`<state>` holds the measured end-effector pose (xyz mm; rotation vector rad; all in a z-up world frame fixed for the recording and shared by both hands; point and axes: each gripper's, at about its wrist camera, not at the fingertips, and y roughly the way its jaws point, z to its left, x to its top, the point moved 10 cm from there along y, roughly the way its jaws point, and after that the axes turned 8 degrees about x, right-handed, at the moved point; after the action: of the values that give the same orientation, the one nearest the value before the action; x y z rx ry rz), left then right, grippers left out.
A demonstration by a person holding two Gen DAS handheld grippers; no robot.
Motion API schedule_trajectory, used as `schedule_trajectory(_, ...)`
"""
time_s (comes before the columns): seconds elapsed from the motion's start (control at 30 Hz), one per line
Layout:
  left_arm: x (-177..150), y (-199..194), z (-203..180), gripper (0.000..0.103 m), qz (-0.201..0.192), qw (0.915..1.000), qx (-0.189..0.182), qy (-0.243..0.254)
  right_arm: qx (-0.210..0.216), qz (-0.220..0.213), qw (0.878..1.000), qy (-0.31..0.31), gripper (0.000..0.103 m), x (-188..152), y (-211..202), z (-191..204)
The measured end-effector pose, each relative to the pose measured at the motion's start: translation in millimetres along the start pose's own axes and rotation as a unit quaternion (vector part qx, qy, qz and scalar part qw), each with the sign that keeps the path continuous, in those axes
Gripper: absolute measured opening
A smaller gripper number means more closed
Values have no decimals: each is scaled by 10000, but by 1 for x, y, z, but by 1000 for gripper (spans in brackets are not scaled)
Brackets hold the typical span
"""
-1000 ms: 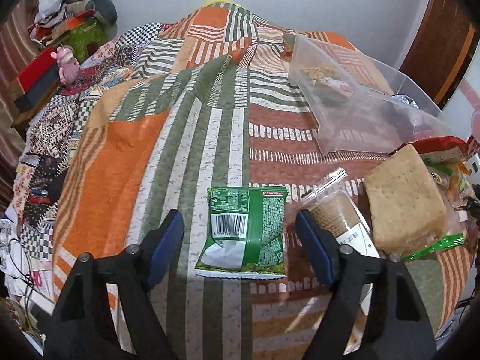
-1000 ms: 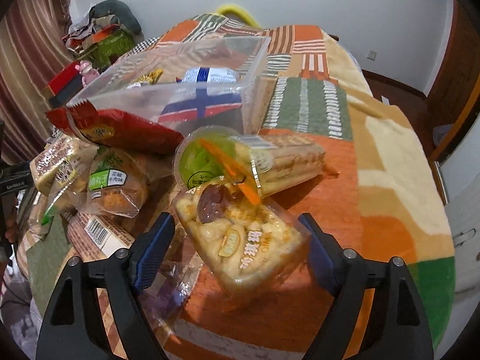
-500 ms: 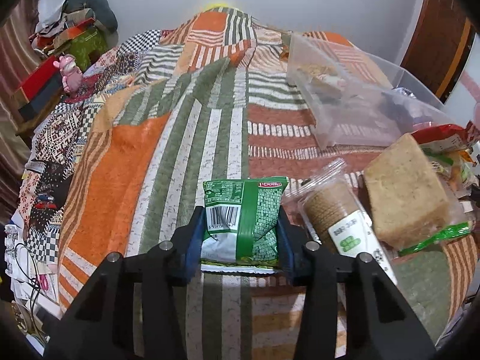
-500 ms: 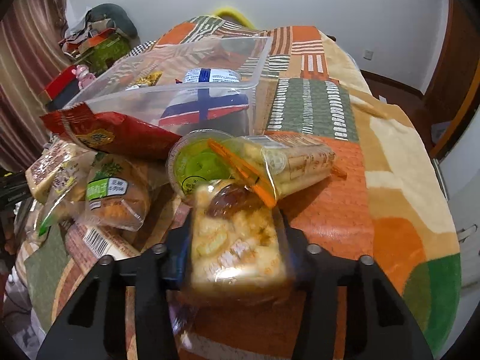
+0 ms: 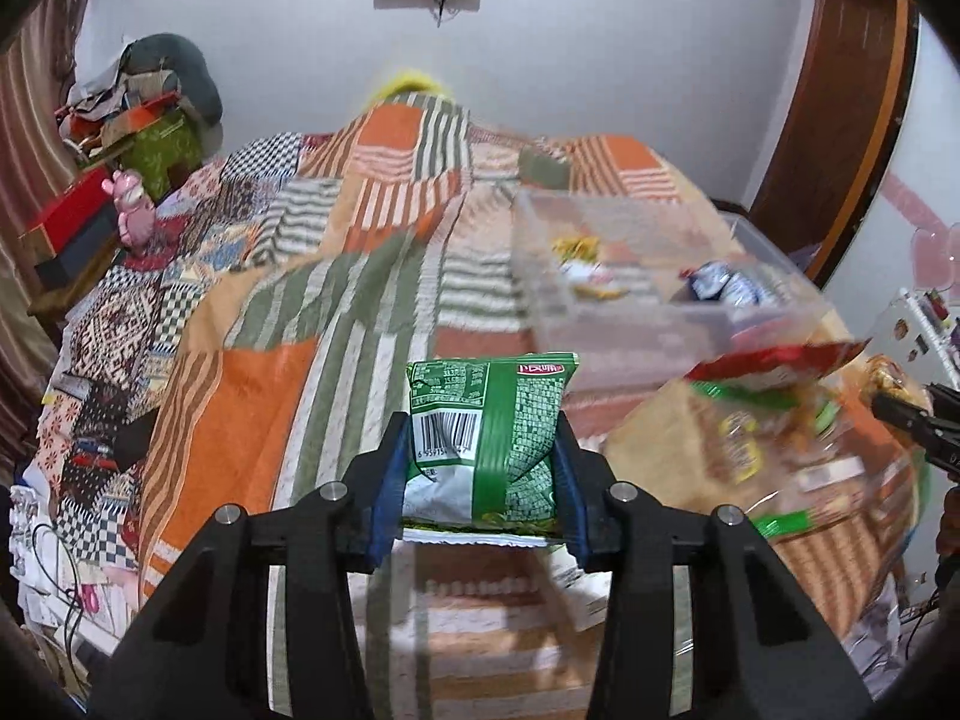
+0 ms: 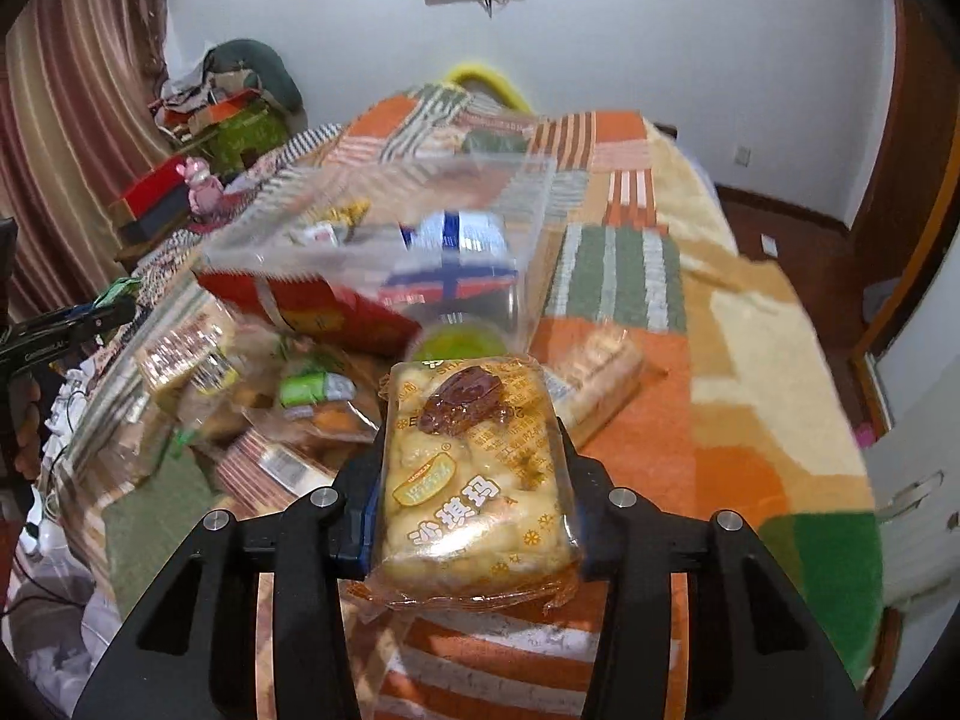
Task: Organize snacks
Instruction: 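Place the green packet in the box while right tool places the bun pack in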
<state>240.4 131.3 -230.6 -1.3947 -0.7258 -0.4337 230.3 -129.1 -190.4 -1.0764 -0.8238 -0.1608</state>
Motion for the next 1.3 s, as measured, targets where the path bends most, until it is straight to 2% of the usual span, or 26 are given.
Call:
schedule_trajectory(0.3, 42, -19, -38, 44, -412, 9986, -300, 144, -17, -412, 9991, -125, 42, 40, -5, 1)
schedule_trajectory(0.6, 72, -7, -70, 44, -560, 9967, -490, 312, 12, -633, 9977, -250, 42, 80, 8, 5)
schedule_trajectory(0.97, 91, 36, -97, 44, -297, 9965, -678, 376, 263, -479, 9982, -264, 42, 109, 51, 13)
schedule_trajectory(1.3, 98, 75, -111, 44, 80, 9966, -709, 409, 512, -15, 9982, -317, 42, 109, 92, 27)
